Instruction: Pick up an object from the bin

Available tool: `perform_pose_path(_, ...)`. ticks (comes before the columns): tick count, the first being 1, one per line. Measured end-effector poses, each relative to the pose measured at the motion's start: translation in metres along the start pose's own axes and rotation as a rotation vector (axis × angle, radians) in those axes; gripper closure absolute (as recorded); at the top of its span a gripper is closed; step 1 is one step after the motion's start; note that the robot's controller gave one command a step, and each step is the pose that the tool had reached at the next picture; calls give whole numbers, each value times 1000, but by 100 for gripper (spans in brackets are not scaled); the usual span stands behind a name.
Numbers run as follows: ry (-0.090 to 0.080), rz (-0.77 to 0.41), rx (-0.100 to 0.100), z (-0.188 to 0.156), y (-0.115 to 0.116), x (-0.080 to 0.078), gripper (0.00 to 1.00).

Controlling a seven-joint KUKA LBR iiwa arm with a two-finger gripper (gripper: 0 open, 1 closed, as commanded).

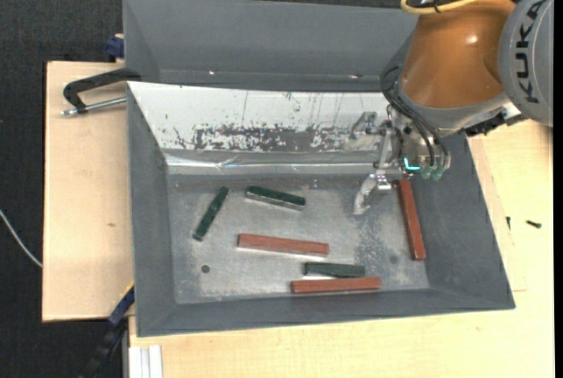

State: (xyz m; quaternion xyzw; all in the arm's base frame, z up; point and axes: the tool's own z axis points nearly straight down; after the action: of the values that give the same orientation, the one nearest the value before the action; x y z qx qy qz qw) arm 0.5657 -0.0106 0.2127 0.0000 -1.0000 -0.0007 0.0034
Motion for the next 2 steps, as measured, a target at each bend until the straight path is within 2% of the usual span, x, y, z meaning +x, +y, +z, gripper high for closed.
perform_pose_path(1, -8, 0, 0, -4, 0, -2, 0)
perform_pose_path(2, -9, -100, 1, 40, 45, 44, 0)
